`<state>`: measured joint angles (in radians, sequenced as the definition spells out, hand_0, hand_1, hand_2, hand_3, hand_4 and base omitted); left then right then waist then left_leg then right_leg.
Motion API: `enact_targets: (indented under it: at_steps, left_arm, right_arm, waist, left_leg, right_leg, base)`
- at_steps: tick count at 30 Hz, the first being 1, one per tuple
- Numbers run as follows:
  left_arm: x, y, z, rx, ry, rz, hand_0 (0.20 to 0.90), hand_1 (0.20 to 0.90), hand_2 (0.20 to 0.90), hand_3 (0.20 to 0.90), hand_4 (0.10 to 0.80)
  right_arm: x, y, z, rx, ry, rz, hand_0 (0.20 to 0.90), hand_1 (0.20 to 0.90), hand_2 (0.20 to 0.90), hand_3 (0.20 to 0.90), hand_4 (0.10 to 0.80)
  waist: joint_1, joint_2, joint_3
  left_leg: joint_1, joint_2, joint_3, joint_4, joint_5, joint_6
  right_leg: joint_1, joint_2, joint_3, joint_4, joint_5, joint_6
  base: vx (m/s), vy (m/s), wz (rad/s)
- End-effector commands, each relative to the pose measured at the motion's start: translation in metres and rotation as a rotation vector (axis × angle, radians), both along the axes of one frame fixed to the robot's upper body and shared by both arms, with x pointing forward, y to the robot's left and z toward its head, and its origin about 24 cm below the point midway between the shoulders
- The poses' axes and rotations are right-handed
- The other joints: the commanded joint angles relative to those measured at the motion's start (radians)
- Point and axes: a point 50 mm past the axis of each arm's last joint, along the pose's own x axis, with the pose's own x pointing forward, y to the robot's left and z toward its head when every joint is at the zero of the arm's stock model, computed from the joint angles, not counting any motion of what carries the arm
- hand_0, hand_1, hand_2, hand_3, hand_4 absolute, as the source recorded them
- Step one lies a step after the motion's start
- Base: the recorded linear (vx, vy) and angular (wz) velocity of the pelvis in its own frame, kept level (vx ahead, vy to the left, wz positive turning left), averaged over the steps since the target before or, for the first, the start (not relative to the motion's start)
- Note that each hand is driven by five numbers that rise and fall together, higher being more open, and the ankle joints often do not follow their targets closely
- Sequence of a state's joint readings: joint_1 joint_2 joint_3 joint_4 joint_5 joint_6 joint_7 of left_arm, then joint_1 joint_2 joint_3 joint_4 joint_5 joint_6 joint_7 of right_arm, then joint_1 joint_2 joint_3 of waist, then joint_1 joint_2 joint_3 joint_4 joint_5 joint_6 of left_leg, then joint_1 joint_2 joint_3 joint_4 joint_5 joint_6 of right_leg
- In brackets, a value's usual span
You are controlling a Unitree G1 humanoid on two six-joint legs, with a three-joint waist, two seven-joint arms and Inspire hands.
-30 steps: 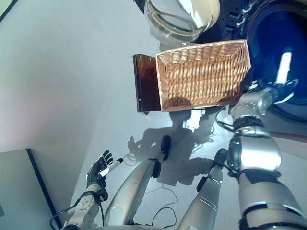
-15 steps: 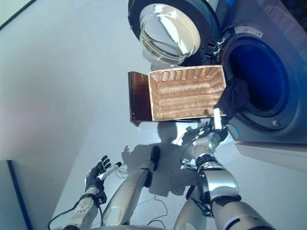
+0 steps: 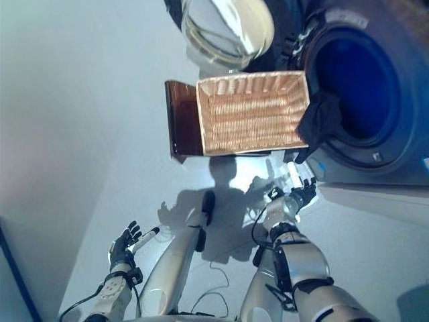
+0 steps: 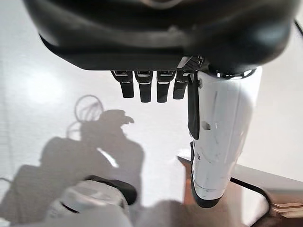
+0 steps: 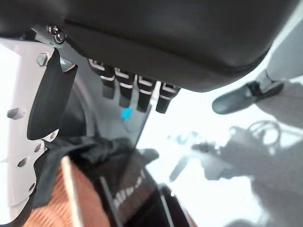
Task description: Pick up the clothes and place them into the washing machine
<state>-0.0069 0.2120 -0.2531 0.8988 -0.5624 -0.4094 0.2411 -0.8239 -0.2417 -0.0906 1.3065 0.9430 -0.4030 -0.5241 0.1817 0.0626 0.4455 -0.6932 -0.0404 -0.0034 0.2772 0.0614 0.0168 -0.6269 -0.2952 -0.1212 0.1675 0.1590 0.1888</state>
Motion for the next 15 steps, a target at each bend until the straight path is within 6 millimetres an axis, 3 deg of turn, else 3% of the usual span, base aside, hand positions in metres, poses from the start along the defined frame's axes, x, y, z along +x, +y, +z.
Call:
enact_targets:
  at_steps: [1,5,15]
  left_arm:
    - [0.000,0.013,0.012,0.045,-0.083,0.029,0.900,0.900,0.900,0.900,0.800]
    - [0.003,0.006,0.014,0.032,-0.095,-0.011,0.900,0.900,0.900,0.900,0.800]
    - [0.009,0.000,0.020,0.005,-0.135,-0.025,0.900,0.900,0.900,0.900,0.800]
  right_arm:
    - [0.011,-0.046,0.058,-0.166,-0.116,-0.090,0.900,0.900,0.900,0.900,0.800]
    - [0.015,-0.071,0.093,-0.238,-0.119,-0.138,0.900,0.900,0.900,0.900,0.800]
    - [0.018,-0.087,0.137,-0.305,-0.193,-0.188,0.900,0.900,0.900,0.900,0.800]
  waist:
    - [0.025,0.069,0.020]
    - [0.031,0.081,0.041]
    - [0.033,0.089,0.046]
  left_leg:
    - [-0.030,0.019,-0.038,-0.016,-0.005,-0.074]
    - [-0.085,0.018,-0.028,0.029,-0.026,-0.069]
    - [-0.152,0.012,-0.017,0.053,-0.043,-0.066]
  right_leg:
    - [0.035,0.065,-0.047,0.126,-0.156,-0.059]
    - [-0.018,0.061,-0.036,0.157,-0.162,-0.060]
    - [-0.081,0.054,-0.026,0.165,-0.164,-0.060]
  base:
    - [-0.002,0.035,0.02]
    - [0.002,0.039,0.00]
    - [0.047,0.034,-0.02]
